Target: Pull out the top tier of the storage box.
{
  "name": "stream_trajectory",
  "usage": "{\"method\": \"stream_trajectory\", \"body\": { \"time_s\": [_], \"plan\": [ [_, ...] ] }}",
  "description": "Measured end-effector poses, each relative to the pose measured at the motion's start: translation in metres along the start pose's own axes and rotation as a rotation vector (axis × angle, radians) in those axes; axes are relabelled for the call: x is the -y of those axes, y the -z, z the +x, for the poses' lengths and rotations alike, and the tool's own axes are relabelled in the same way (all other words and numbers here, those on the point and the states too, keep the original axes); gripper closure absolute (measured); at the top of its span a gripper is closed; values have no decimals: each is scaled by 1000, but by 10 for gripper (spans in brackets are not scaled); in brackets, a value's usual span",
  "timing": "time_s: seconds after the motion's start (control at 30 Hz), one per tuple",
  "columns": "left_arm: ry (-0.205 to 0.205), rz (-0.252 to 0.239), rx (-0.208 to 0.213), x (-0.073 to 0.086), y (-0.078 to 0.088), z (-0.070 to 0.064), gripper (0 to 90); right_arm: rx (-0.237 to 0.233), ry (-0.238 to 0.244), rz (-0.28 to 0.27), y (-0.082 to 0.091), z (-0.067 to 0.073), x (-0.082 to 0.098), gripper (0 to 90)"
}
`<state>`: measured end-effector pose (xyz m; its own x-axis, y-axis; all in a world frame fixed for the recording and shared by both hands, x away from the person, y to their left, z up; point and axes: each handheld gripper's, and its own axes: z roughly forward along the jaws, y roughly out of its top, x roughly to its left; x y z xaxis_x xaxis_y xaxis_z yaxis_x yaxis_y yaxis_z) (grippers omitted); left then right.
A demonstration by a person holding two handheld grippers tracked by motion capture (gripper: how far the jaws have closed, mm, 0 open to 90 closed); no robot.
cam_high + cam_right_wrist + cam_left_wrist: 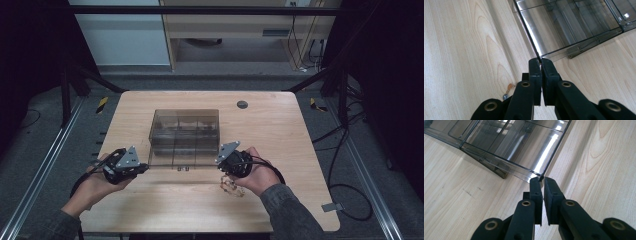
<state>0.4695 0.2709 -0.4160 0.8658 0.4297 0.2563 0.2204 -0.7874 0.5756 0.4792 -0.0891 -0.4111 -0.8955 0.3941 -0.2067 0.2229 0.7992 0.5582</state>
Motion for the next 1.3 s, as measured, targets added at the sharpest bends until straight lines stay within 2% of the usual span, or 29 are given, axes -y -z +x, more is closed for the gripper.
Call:
{"method": "stream_trajectory", "body": {
  "time_s": [0.5,0.67,0.73,0.77,0.83,0.87,0.9,0.97,1.03,1.1,1.13,1.17,1.2,1.27,1.3],
  "plan": [
    [8,-8,-1,2,0,-1,848,-7,-1,-11,-1,-1,2,872],
    [6,-21,-1,3,0,-1,843,-9,-13,-9,-4,0,2,811],
    [14,-35,0,4,0,-1,766,-4,-20,-3,-5,1,2,715],
    [15,-36,-2,4,1,-2,766,-4,-20,-3,-5,1,2,715],
    [19,-51,-22,7,3,-4,672,-4,-41,7,-7,1,3,624],
    [24,-60,-31,8,4,-5,555,-2,-55,13,-7,1,5,526],
    [43,-74,-41,10,5,-8,555,-2,-55,13,-7,1,5,526],
    [77,-87,-72,15,5,-11,411,9,-79,13,-7,0,9,449],
    [115,-81,-79,18,4,-15,298,28,-97,13,-7,0,14,373],
    [143,-102,-77,22,3,-19,203,35,-118,26,-7,0,20,317],
    [151,-120,-96,23,3,-21,178,40,-126,29,-7,0,23,290],
    [140,-117,-114,24,4,-23,155,42,-138,35,-7,0,26,269],
    [135,-123,-123,25,4,-25,127,41,-153,40,-7,0,28,252],
    [158,-153,-132,28,2,-30,109,28,-186,52,-8,1,33,205],
    [145,-148,-133,29,1,-31,105,22,-191,61,-8,1,35,196]
  ]
}}
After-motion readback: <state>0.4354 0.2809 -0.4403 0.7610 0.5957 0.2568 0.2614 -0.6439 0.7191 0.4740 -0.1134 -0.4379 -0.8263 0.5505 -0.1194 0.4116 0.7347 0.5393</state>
